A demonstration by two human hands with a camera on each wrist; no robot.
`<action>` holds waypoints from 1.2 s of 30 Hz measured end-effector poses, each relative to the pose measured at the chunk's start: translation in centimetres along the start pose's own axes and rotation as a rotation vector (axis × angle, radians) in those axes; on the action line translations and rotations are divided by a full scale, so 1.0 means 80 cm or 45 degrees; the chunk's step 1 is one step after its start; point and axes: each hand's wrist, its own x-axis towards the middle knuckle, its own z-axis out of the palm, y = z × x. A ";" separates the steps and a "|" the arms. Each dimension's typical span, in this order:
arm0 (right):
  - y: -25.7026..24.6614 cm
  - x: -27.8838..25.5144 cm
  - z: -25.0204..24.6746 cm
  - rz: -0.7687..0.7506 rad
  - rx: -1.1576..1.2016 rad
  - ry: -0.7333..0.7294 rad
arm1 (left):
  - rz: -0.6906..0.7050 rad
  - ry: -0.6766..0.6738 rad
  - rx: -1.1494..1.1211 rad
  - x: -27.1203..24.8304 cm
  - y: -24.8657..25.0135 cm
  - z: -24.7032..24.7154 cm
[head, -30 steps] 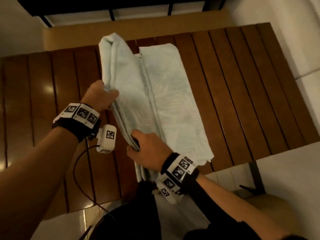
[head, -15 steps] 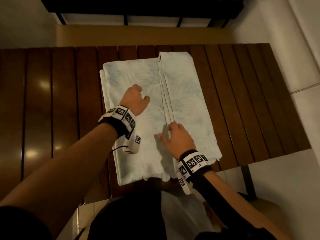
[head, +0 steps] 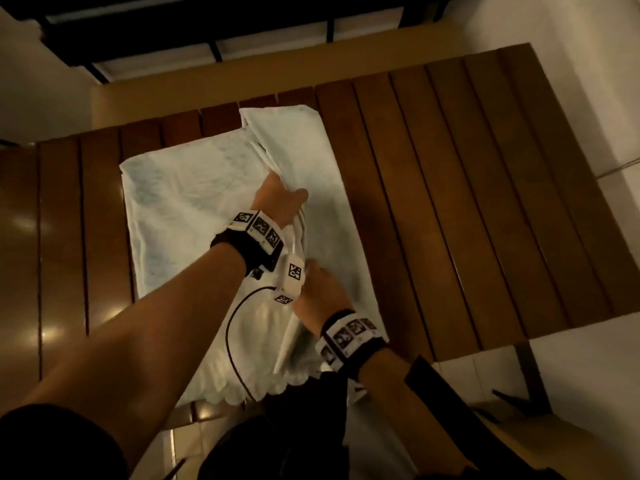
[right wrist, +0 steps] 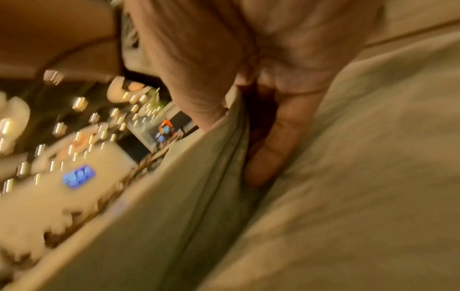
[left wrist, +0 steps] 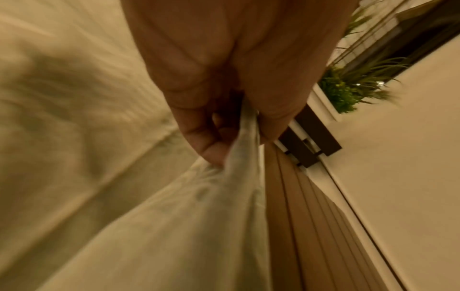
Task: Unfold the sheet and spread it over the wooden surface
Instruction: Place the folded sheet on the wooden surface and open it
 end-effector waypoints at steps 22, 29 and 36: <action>0.232 0.010 -0.226 0.178 -0.123 0.172 | 0.379 -0.305 0.324 -0.110 -0.059 -0.015; 0.215 -0.016 -0.198 0.110 -0.586 0.643 | 0.586 -0.273 1.261 -0.181 -0.282 -0.187; 0.093 -0.049 -0.077 -0.089 -0.493 0.562 | 0.932 -0.430 1.561 -0.186 -0.356 -0.222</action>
